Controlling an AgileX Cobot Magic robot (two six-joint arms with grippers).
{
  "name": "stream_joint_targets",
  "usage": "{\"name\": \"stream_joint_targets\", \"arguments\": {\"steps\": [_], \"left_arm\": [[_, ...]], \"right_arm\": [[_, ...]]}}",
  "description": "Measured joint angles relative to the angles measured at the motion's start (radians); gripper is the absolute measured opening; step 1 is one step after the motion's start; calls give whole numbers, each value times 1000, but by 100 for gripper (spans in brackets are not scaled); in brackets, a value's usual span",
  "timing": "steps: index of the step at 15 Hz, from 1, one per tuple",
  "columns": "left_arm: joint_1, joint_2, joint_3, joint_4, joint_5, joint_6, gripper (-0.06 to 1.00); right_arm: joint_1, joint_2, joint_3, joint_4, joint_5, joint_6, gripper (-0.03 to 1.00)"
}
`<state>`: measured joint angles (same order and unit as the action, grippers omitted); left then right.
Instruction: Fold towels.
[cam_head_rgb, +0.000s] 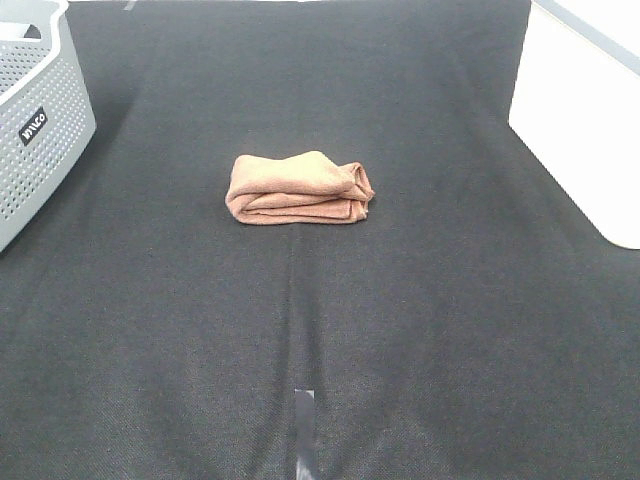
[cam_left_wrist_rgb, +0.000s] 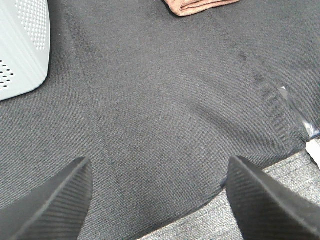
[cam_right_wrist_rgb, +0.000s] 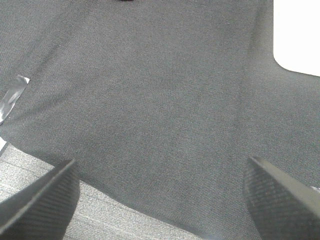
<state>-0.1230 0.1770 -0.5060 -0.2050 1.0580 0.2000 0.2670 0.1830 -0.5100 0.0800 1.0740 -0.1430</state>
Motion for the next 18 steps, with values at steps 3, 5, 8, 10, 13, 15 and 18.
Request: {"name": "stream_joint_targets", "arguments": {"steps": [3,5,8,10,13,15,18], "left_arm": [[0,0,0,0,0,0,71],[24,0,0,0,0,0,71],[142,-49,0,0,-2,0,71],[177,-114,0,0,-1,0,71],[178,-179,0,0,-1,0,71],[178,-182,0,0,-1,0,71],[178,-182,0,0,-1,0,71]], "right_arm": [[0,0,0,4,0,0,83],[0,0,0,4,0,0,83],[-107,-2,0,13,0,0,83],[-209,-36,0,13,0,0,83],[-264,-126,0,14,-1,0,83],[-264,-177,0,14,0,0,83],[-264,-190,0,14,0,0,83]]}}
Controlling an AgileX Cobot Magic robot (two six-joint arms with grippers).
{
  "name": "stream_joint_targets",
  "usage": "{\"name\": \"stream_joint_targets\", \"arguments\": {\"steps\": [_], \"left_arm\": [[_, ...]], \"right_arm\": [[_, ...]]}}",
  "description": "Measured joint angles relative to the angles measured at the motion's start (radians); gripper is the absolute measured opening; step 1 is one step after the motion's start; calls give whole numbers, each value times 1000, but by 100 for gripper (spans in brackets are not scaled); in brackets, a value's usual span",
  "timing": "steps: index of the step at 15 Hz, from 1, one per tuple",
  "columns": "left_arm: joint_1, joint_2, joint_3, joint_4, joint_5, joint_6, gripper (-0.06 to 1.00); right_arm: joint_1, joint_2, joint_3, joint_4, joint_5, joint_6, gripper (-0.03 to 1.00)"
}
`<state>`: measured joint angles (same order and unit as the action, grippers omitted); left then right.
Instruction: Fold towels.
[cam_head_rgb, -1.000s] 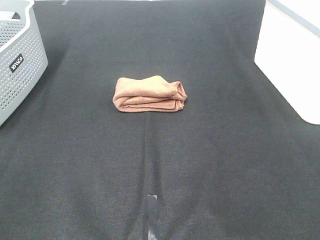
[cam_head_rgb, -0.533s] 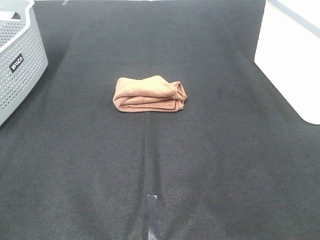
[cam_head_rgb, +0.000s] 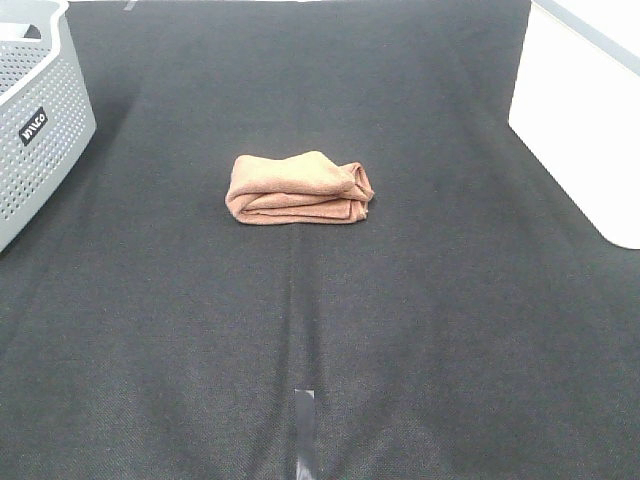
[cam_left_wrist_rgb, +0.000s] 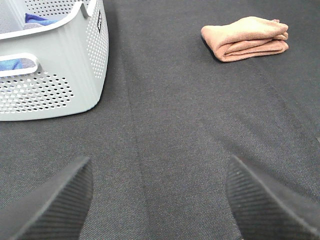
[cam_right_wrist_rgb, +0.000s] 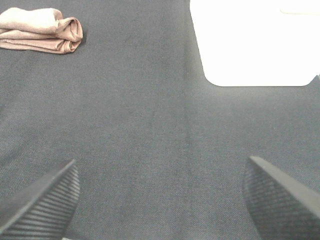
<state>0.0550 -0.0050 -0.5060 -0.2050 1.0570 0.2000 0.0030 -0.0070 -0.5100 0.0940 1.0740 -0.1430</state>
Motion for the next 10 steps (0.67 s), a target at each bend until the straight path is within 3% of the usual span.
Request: {"name": "stream_joint_targets", "arguments": {"steps": [10], "left_arm": [[0,0,0,0,0,0,71]], "right_arm": [[0,0,0,0,0,0,83]]}}
